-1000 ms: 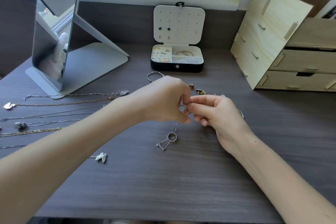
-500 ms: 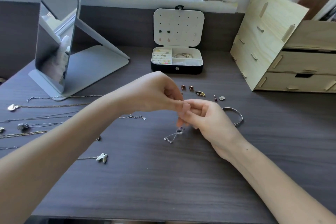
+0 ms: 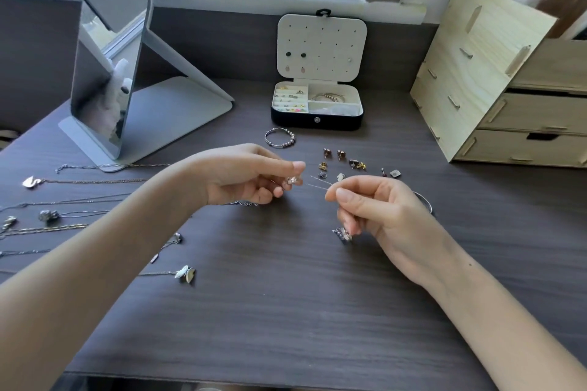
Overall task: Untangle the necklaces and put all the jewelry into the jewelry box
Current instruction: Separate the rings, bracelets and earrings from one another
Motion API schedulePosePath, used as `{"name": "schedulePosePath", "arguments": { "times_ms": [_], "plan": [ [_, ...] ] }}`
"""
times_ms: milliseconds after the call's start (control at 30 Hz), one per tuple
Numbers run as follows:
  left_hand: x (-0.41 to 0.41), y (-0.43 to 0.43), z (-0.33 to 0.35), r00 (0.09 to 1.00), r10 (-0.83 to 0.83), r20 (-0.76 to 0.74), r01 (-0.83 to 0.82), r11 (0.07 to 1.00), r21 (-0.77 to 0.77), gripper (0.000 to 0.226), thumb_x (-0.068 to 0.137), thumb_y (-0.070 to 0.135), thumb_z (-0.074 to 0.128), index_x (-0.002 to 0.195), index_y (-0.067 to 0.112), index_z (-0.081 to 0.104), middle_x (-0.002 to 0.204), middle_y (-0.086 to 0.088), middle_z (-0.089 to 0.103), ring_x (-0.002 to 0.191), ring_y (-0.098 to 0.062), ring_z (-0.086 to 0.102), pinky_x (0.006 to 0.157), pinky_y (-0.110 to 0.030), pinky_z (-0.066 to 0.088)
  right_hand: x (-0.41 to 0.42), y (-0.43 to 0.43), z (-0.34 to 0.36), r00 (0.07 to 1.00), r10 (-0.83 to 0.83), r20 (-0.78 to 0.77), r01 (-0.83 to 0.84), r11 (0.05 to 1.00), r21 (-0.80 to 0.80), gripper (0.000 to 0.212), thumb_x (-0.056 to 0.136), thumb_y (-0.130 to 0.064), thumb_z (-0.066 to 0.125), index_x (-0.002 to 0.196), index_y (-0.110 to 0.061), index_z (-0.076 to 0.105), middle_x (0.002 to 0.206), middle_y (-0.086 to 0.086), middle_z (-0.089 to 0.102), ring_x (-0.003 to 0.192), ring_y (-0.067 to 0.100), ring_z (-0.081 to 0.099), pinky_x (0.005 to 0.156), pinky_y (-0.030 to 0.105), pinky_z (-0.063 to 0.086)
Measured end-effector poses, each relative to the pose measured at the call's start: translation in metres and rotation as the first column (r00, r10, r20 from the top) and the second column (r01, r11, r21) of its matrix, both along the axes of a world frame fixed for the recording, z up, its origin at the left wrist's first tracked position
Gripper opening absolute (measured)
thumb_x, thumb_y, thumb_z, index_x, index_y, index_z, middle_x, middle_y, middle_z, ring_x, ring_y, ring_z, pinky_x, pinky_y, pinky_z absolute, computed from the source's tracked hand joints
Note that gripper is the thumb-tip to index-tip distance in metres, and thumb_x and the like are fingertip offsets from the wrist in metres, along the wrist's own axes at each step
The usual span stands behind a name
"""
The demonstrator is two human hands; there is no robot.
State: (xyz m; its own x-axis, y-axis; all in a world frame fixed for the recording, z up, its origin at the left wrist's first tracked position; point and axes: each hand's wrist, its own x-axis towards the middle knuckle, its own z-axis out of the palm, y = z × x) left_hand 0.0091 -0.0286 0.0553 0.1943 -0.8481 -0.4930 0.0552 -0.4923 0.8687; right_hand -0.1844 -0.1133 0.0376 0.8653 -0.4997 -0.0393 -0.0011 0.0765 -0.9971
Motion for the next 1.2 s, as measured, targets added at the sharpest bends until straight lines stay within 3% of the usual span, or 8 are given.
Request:
{"name": "schedulePosePath", "arguments": {
  "times_ms": [333, 467, 567, 767, 867, 933, 1033, 1200],
  "plan": [
    [0.0, -0.001, -0.013, 0.896, -0.011, -0.443, 0.003, 1.0, -0.02, 0.021, 0.079, 0.029, 0.059, 0.075, 0.01, 0.063, 0.072, -0.003, 0.055, 0.061, -0.008, 0.048, 0.049, -0.013, 0.043, -0.003, -0.001, 0.003, 0.992, 0.082, 0.091, -0.084, 0.996, 0.012, 0.015, 0.076, -0.014, 0.056, 0.069, -0.014, 0.069, 0.054, 0.005, 0.058, 0.053, 0.012, 0.05, 0.053, 0.019, 0.038],
    [0.002, 0.001, -0.02, 0.829, -0.059, -0.555, 0.036, 0.998, -0.053, 0.029, 0.062, 0.027, 0.085, 0.076, 0.008, 0.068, 0.074, -0.005, 0.058, 0.062, -0.01, 0.054, 0.05, -0.015, 0.046, -0.003, -0.002, 0.004, 0.986, 0.084, 0.142, -0.087, 0.996, 0.015, 0.017, 0.076, -0.012, 0.055, 0.068, -0.016, 0.07, 0.056, 0.004, 0.059, 0.054, 0.012, 0.052, 0.053, 0.018, 0.039],
    [-0.001, 0.003, -0.024, 0.815, -0.047, -0.577, 0.012, 0.998, -0.065, 0.044, 0.053, 0.019, 0.091, 0.089, 0.005, 0.069, 0.076, -0.008, 0.058, 0.063, -0.013, 0.056, 0.049, -0.016, 0.047, -0.004, -0.002, 0.004, 0.982, 0.087, 0.166, -0.088, 0.996, -0.001, 0.016, 0.077, -0.011, 0.058, 0.07, -0.017, 0.071, 0.056, 0.003, 0.059, 0.055, 0.012, 0.052, 0.054, 0.018, 0.04],
    [-0.013, 0.003, -0.025, 0.857, 0.001, -0.515, -0.044, 0.997, -0.07, 0.039, 0.085, 0.01, 0.059, 0.123, 0.005, 0.053, 0.077, -0.009, 0.057, 0.06, -0.014, 0.058, 0.048, -0.018, 0.047, -0.005, -0.004, 0.003, 0.943, 0.147, 0.299, -0.167, 0.985, 0.043, 0.017, 0.076, -0.031, 0.07, 0.081, -0.015, 0.07, 0.064, 0.003, 0.062, 0.061, 0.012, 0.052, 0.06, 0.018, 0.043],
    [-0.016, 0.002, -0.017, 0.954, 0.065, -0.291, -0.098, 0.99, -0.098, 0.024, 0.09, 0.012, 0.055, 0.111, 0.004, 0.06, 0.074, -0.005, 0.059, 0.061, -0.013, 0.058, 0.05, -0.016, 0.046, -0.005, -0.005, 0.002, 0.948, 0.142, 0.284, -0.159, 0.986, 0.039, 0.019, 0.075, -0.034, 0.07, 0.081, -0.016, 0.07, 0.064, 0.002, 0.062, 0.06, 0.012, 0.052, 0.059, 0.018, 0.042],
    [-0.014, 0.0, -0.012, 0.991, 0.112, 0.067, -0.102, 0.986, -0.132, 0.013, 0.091, 0.017, 0.059, 0.101, 0.01, 0.065, 0.074, 0.0, 0.062, 0.066, -0.012, 0.058, 0.055, -0.017, 0.044, -0.006, -0.005, 0.002, 0.956, 0.136, 0.259, -0.146, 0.989, 0.02, 0.017, 0.074, -0.032, 0.068, 0.08, -0.016, 0.071, 0.063, 0.001, 0.062, 0.059, 0.011, 0.051, 0.057, 0.017, 0.042],
    [-0.003, -0.008, -0.015, 0.714, 0.1, 0.693, 0.005, 0.989, -0.147, 0.008, 0.088, 0.026, 0.064, 0.094, 0.021, 0.067, 0.077, 0.009, 0.063, 0.069, -0.008, 0.057, 0.063, -0.019, 0.041, -0.005, -0.004, 0.002, 0.961, 0.14, 0.237, -0.147, 0.989, 0.013, 0.019, 0.073, -0.033, 0.069, 0.079, -0.015, 0.072, 0.061, 0.001, 0.062, 0.059, 0.011, 0.052, 0.055, 0.017, 0.041],
    [0.012, -0.017, -0.023, 0.379, 0.073, 0.922, 0.095, 0.988, -0.118, 0.017, 0.085, 0.019, 0.064, 0.101, 0.022, 0.068, 0.084, 0.009, 0.056, 0.078, -0.013, 0.05, 0.067, -0.022, 0.036, -0.005, -0.004, 0.002, 0.97, 0.136, 0.2, -0.139, 0.99, 0.0, 0.025, 0.07, -0.038, 0.073, 0.079, -0.016, 0.072, 0.062, 0.001, 0.062, 0.059, 0.011, 0.052, 0.055, 0.017, 0.041]
  ]
}}
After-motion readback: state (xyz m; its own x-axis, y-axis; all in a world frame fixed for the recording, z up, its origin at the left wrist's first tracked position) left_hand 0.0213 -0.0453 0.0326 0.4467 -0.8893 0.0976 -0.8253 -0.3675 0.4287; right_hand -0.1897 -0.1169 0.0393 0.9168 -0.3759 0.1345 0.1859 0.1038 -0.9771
